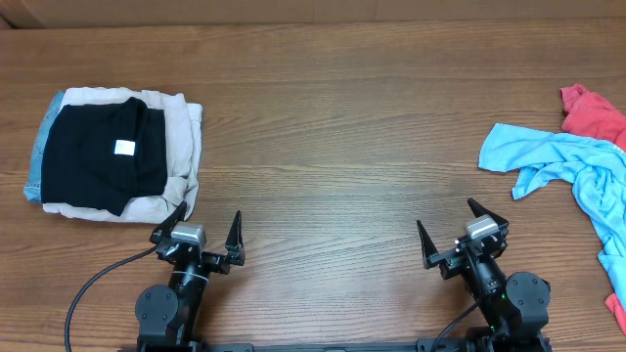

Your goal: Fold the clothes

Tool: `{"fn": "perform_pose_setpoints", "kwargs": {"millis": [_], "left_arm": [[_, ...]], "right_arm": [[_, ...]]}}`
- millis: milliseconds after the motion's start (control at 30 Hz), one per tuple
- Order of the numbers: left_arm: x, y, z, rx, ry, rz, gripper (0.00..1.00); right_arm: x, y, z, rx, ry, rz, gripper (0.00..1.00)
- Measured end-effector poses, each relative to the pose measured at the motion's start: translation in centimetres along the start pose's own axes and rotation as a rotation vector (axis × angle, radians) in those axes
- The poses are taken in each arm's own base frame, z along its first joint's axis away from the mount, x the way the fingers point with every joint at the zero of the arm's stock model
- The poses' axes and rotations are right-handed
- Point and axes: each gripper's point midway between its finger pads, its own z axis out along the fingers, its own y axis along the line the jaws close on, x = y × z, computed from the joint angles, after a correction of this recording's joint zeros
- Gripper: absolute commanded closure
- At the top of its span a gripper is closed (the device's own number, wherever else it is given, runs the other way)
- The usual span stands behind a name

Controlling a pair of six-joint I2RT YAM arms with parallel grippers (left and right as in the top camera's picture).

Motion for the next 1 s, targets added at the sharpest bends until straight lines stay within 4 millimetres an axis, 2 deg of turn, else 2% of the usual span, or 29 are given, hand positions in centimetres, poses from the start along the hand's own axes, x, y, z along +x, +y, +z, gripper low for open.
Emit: {"fn": "perform_pose_setpoints", "kwargs": {"millis": [267,467,600,700,733,833,900,1000], "left_arm": [[0.0,0.0,0.0,0.0,-0.001,-0.007,0.0],[0.0,0.0,0.0,0.0,0.003,-0.056,0.0],[-0.3,0.0,-0.3,-0.01,0.03,-0.081,0.0],[-2.3,-0.1,-1.2,-0.019,0.033,-0.085,0.0],[-3.8,-0.2,-1.6,-0.024,0.023,-0.085,0.0],[-5.7,-0.1,-2.1,-0.039,0.031,-0.086,0.0],[-7.4,0.1,-1.9,-0.067,0.082,-0.091,0.0],[-8.0,0.4,-1.4,-0.093,0.205,-0.101,0.0]], "right_arm": [[-0.5,0.3,0.0,-0.019,-0.023,0.022,0.0],[-0.4,-1.0,0.0,0.056,-0.018,0.152,0.0],[-1.9,-2.1,-0.5,0.109,-0.032,0.216,0.0],[-3.8,-2.9,-0.7,0.144,-0.035,0.249,0.0],[-4.6,-3.4,-0.7,0.161,-0.022,0.26,0.0],[-5.6,-4.5,-0.3,0.205,0.066,0.287,0.0],[-7.2,-5.9,0.9,0.243,0.145,0.303,0.0],[-7.8,-6.9,2.9,0.252,0.266,0.297,0.0]]}}
